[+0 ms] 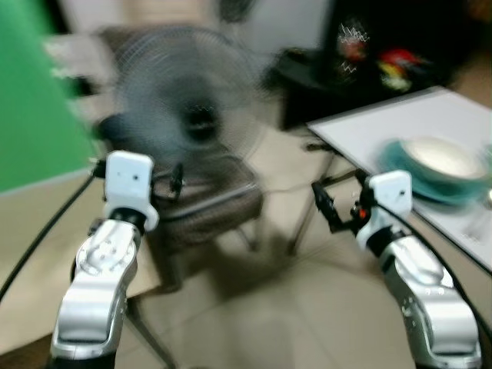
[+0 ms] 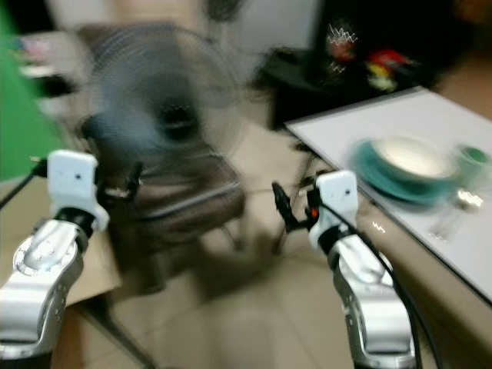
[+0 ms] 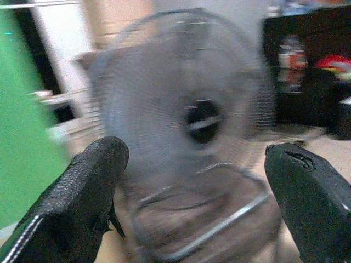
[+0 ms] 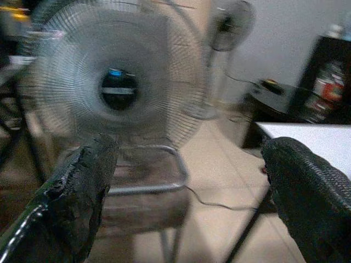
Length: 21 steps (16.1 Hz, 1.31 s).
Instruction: Setting the table
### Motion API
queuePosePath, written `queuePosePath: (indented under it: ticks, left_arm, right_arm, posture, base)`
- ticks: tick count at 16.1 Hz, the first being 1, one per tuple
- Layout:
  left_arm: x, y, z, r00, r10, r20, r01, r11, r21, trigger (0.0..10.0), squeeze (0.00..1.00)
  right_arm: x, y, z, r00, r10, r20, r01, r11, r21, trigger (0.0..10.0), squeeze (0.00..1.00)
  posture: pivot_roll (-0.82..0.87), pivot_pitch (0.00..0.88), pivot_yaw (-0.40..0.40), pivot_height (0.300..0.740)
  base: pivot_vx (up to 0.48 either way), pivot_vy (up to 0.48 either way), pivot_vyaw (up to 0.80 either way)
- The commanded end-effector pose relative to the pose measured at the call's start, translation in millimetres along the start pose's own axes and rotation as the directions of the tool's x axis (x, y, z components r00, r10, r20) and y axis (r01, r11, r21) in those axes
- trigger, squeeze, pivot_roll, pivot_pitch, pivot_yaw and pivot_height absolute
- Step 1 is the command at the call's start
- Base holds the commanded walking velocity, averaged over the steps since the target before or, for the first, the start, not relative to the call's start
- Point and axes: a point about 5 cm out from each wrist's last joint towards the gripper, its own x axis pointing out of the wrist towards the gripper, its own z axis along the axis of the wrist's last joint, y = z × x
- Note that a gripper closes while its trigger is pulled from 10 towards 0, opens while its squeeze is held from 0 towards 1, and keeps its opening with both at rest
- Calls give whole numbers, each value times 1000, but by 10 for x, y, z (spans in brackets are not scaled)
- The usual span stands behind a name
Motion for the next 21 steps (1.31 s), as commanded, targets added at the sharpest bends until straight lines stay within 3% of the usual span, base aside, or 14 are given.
queuePosePath:
  ticks: [1,6,8,11,17,19,20,21]
  left_arm:
    - [26,-70,34,1000,-28,11,28,1000,-5,10000,0]
    - [40,-84,69,999,-47,14,47,999,11,10000,0]
    - [91,-29,71,999,-44,6,43,997,71,10000,0]
    - [188,27,75,1000,-16,-3,16,997,73,10000,0]
    - [190,-106,-7,991,-121,-58,122,992,19,10000,0]
    - [182,-124,-48,990,-123,-68,126,991,46,10000,0]
    - [184,-125,-55,990,-122,-71,126,991,44,10000,0]
    - [187,-129,-70,987,-138,-77,141,990,27,10000,0]
  right_arm:
    - [-23,-50,-16,1000,-13,-7,13,1000,4,10000,1000]
    - [14,-115,-37,999,-32,-5,32,999,14,10000,1000]
    - [29,-135,-46,997,-78,0,78,996,48,10000,1000]
    - [-3,-123,-61,997,-82,-2,82,995,59,10000,1000]
    - [3,-180,-113,987,-149,-62,152,987,57,10000,1000]
    - [0,-143,-100,991,-119,-62,121,992,35,10000,1000]
    - [2,-136,-101,991,-115,-61,117,993,30,10000,737]
    - [2,-117,-114,992,-108,-68,111,993,42,10000,161]
  posture:
    - [125,0,20,740]
    - [145,0,26,740]
    - [138,0,36,740]
    - [124,0,50,740]
    - [115,0,50,740]
    - [114,0,47,740]
    - [115,0,46,740]
    - [115,0,46,740]
  base:
    - [0,330,800]
    - [0,330,800]
    - [0,0,0]
    - [0,-320,0]
    - [0,0,0]
    - [0,0,0]
    - [0,0,0]
    - [0,0,0]
